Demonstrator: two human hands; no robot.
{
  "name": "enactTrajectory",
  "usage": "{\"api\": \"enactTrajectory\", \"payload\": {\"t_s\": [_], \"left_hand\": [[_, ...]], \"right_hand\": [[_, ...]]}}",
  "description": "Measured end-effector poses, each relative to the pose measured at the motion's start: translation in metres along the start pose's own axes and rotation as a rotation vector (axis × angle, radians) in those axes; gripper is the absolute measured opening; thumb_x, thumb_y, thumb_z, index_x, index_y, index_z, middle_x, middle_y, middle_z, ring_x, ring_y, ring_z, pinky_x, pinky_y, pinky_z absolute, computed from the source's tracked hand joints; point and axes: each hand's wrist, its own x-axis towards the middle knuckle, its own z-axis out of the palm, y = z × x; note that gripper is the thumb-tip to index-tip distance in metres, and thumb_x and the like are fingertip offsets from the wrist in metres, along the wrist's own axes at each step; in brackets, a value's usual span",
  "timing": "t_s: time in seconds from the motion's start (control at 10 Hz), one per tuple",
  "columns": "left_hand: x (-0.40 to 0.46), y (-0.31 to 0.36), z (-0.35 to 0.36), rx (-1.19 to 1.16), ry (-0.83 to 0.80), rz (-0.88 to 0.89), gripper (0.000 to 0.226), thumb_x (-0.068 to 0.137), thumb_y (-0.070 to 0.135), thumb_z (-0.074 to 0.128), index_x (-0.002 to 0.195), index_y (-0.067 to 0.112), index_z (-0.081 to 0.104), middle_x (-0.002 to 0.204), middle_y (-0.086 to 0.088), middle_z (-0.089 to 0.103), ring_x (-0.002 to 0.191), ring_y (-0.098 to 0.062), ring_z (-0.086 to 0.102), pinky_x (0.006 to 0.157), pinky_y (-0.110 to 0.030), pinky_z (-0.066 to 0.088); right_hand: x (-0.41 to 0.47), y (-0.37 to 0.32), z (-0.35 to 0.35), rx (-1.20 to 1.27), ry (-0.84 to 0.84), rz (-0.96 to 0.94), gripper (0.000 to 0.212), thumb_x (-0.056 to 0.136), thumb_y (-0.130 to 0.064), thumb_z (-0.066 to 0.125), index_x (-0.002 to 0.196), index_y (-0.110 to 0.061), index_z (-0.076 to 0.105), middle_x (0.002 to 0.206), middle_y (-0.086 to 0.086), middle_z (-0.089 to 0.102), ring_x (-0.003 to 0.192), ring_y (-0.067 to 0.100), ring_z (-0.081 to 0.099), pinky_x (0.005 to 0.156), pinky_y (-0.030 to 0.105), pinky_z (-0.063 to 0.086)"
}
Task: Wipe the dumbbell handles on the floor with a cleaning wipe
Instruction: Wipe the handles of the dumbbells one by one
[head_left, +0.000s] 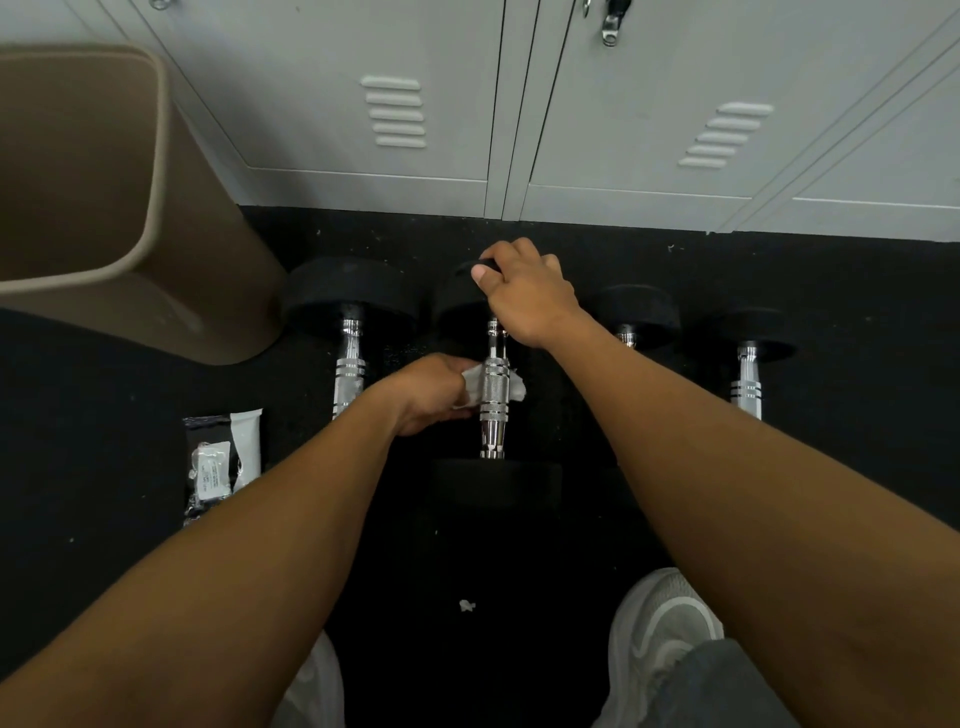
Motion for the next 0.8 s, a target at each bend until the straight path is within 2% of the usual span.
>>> {"api": "enactTrajectory", "payload": {"t_s": [0.1,0.2,0.3,0.4,0.5,0.6,0.7,0.8], "left_hand": [[-0.005,0.0,0.0,0.162,-0.015,-0.021,0.044,0.086,-0.017,0.04,0.097,0.014,0.07,0.098,-0.004,0.071,0.098,-0.017,0.065,0.089,-0.028,0.052],[-0.009,-0.008,-0.003,0.355,-0.034,-0.065,0.046,0.081,-0.02,0.035,0.096,0.008,0.069,0.085,-0.007,0.066,0.081,-0.019,0.06,0.063,-0.021,0.047],[-0.018,-0.008,-0.009,0.589,-0.083,-0.094,0.046,0.078,-0.015,0.043,0.094,0.015,0.073,0.086,-0.009,0.07,0.079,-0.019,0.059,0.07,-0.027,0.045],[-0.031,0.001,-0.021,0.683,-0.121,-0.105,0.053,0.076,-0.014,0.046,0.097,0.025,0.075,0.091,-0.003,0.073,0.08,-0.013,0.062,0.072,-0.022,0.047],[-0.056,0.018,-0.033,0.415,-0.076,-0.07,0.055,0.079,-0.02,0.041,0.099,0.019,0.074,0.094,-0.005,0.074,0.085,-0.015,0.066,0.077,-0.025,0.05],[-0.085,0.04,-0.048,0.084,-0.023,-0.068,0.048,0.09,-0.018,0.035,0.111,0.009,0.068,0.102,-0.013,0.076,0.095,-0.022,0.073,0.087,-0.031,0.054],[-0.111,0.055,-0.065,-0.019,0.041,-0.051,0.044,0.095,-0.013,0.036,0.125,0.007,0.06,0.109,-0.017,0.074,0.099,-0.026,0.073,0.086,-0.033,0.058],[-0.138,0.061,-0.085,-0.022,0.121,-0.028,0.045,0.093,-0.012,0.039,0.124,0.01,0.061,0.113,-0.018,0.072,0.099,-0.028,0.072,0.084,-0.034,0.058]], "right_hand": [[-0.001,-0.001,-0.001,-0.006,-0.002,-0.002,0.04,0.102,-0.046,0.034,0.134,-0.027,0.046,0.14,-0.001,0.041,0.13,0.03,0.034,0.105,0.053,0.032],[-0.001,0.001,-0.001,-0.001,-0.004,-0.004,0.04,0.102,-0.046,0.034,0.134,-0.027,0.046,0.139,-0.001,0.041,0.13,0.03,0.034,0.105,0.053,0.032],[-0.001,0.002,-0.001,0.003,-0.006,-0.003,0.04,0.102,-0.046,0.034,0.134,-0.027,0.046,0.139,-0.001,0.041,0.13,0.03,0.034,0.105,0.053,0.031],[-0.001,0.001,-0.001,0.0,-0.01,-0.005,0.039,0.102,-0.046,0.034,0.134,-0.027,0.046,0.14,-0.001,0.041,0.131,0.03,0.033,0.106,0.054,0.031],[-0.001,0.001,-0.004,0.024,-0.053,0.009,0.04,0.101,-0.047,0.035,0.134,-0.028,0.046,0.14,0.0,0.041,0.132,0.03,0.032,0.108,0.055,0.03],[0.0,-0.004,-0.011,0.011,-0.11,0.054,0.044,0.1,-0.047,0.037,0.139,-0.028,0.044,0.147,0.001,0.035,0.14,0.033,0.025,0.113,0.062,0.019],[-0.019,-0.025,-0.01,-0.024,-0.014,-0.06,0.052,0.096,-0.037,0.051,0.146,-0.026,0.04,0.158,-0.002,0.026,0.149,0.027,0.01,0.116,0.066,0.001],[-0.065,-0.064,0.004,0.188,0.106,-0.452,0.05,0.089,-0.029,0.062,0.138,-0.024,0.052,0.151,-0.006,0.041,0.146,0.015,0.025,0.119,0.052,0.02]]}}
